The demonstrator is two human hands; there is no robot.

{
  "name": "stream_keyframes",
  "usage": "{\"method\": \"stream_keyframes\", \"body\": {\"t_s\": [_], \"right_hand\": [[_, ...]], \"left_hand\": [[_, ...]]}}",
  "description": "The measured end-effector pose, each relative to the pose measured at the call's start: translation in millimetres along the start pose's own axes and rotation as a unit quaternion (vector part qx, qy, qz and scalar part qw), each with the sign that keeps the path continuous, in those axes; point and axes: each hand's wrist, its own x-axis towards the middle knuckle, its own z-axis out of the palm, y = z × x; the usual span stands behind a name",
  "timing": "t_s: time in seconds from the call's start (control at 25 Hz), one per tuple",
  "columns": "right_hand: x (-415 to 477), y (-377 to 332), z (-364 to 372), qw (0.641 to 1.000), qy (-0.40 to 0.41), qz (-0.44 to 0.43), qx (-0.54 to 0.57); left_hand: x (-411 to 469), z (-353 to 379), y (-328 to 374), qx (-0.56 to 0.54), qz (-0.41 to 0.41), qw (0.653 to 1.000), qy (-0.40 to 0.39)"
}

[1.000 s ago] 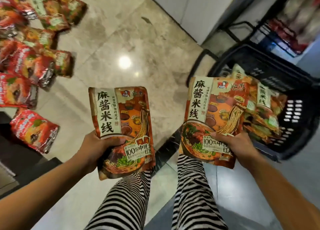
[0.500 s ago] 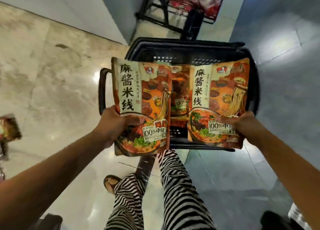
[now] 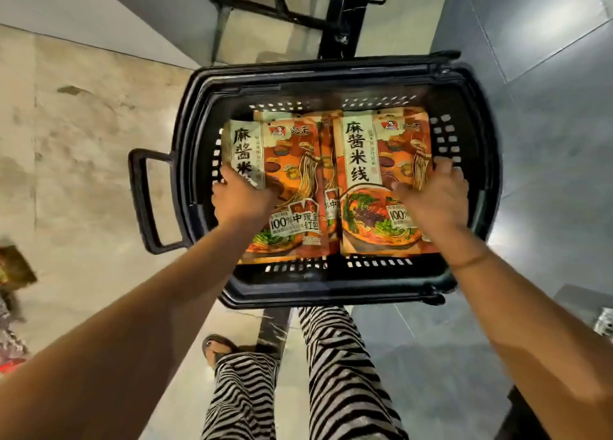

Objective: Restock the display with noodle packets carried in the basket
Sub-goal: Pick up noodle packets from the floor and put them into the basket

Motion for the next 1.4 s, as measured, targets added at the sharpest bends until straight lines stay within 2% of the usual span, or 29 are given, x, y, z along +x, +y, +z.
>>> {"method": "stream_keyframes", "body": {"t_s": [0.04,0.12,0.2,0.24,0.32,0.4,0.56,0.84,0.96,1.08,1.2,1.28,1.4], "right_hand": [[-5.1,-4.4,5.0,0.996,0.026,-0.071,-0.055],[-12.1,-11.9,20.9,0.975,0.010,-0.165,-0.145],[-7.6,-8.4,44.0,0.965,-0.003,-0.175,-0.194],[-5.5,-6.8,53.2,0.965,0.004,-0.164,-0.204],[-1.0,-4.2,68.6,0.966,0.028,-0.158,-0.201],[-0.6,-0.1,80.6,0.964,0.057,-0.173,-0.195],[2.0,8.1,103.2,0.955,0.116,-0.189,-0.195],[3.7,9.5,122.7,0.941,0.189,-0.227,-0.165],[1.8,2.7,105.3,0.947,0.143,-0.225,-0.181],[-3.2,-8.8,85.4,0.955,0.075,-0.184,-0.220],[-8.1,-27.5,56.0,0.951,-0.022,-0.144,-0.272],[-14.8,-42.6,33.6,0.942,-0.069,-0.132,-0.300],[-35.0,-69.6,7.7,0.935,-0.080,-0.151,-0.311]], "left_hand": [[-1.0,5.2,2.7,0.014,0.069,0.997,0.021],[1.9,20.2,5.1,0.121,0.197,0.973,0.010],[9.1,40.1,7.2,0.224,0.254,0.940,-0.037],[12.9,51.6,6.9,0.260,0.263,0.928,-0.036],[19.0,70.9,2.9,0.287,0.268,0.920,0.012],[20.5,82.0,-5.2,0.282,0.271,0.918,0.067],[27.6,102.3,-23.5,0.268,0.290,0.910,0.126],[31.7,105.3,-34.6,0.268,0.306,0.901,0.149],[26.4,89.8,-22.4,0.288,0.286,0.908,0.102],[20.9,68.6,-7.7,0.323,0.259,0.910,0.013],[8.8,28.9,5.8,0.289,0.262,0.917,-0.077],[-2.6,-4.0,5.2,0.269,0.270,0.921,-0.077],[-10.6,-48.6,-10.5,0.274,0.272,0.922,-0.028]]}}
